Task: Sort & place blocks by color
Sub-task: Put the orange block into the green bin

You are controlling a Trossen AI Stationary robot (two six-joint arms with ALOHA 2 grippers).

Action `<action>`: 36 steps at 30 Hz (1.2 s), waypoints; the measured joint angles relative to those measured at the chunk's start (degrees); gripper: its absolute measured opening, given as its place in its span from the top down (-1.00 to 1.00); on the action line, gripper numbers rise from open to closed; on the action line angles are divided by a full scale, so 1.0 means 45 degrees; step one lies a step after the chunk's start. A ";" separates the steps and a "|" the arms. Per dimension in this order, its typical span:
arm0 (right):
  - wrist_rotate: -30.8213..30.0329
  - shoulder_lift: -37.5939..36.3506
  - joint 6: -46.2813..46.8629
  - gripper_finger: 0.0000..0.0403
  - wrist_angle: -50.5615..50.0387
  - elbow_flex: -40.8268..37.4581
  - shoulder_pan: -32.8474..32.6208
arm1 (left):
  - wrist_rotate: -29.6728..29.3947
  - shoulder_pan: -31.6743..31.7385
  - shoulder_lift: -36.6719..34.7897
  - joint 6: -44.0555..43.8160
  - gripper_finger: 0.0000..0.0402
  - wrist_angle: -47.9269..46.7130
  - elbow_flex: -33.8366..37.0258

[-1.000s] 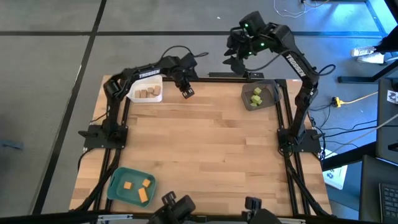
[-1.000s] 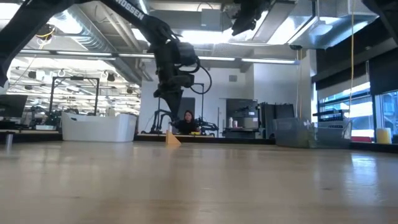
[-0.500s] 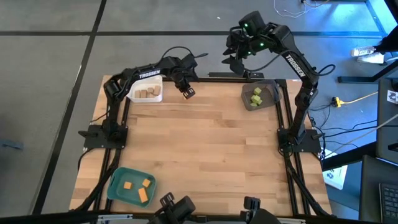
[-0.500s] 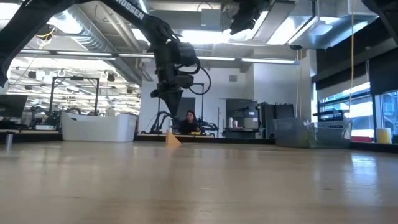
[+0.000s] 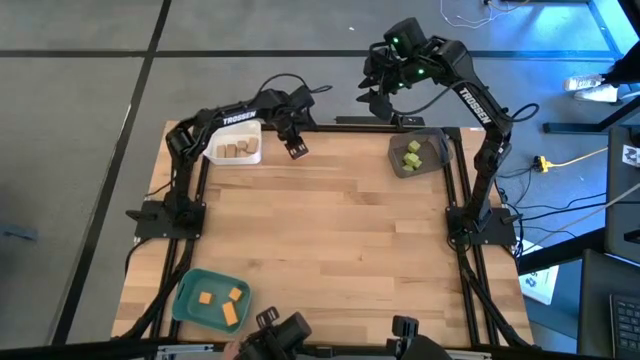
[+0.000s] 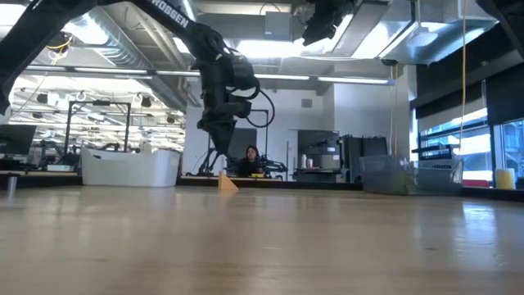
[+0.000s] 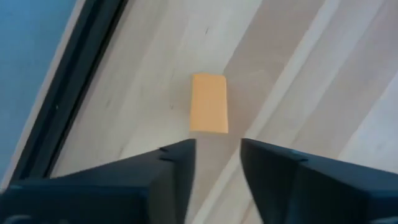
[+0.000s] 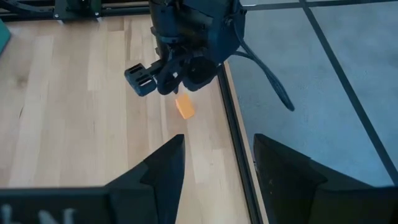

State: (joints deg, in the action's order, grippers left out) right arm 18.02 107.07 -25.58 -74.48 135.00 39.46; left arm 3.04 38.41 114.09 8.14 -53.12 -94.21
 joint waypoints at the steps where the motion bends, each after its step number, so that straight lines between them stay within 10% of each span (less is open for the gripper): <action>1: 0.0000 0.0000 0.0000 0.05 0.0000 0.0000 0.0000 | -0.0105 -0.0005 -0.0006 0.0046 0.36 0.0040 0.0093; 9: 0.0000 0.0000 0.0000 0.05 0.0007 0.0000 0.0000 | -0.0177 -0.0005 -0.0001 0.1388 -0.01 0.1964 0.1492; 36: 0.0000 0.0010 0.0000 0.05 0.0015 0.0000 0.0000 | 0.0237 0.0243 0.1441 0.1569 -0.03 0.3141 0.1768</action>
State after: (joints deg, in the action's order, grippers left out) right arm 18.02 107.11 -25.58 -74.41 135.00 39.46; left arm 4.10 39.51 120.57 15.21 -38.99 -86.26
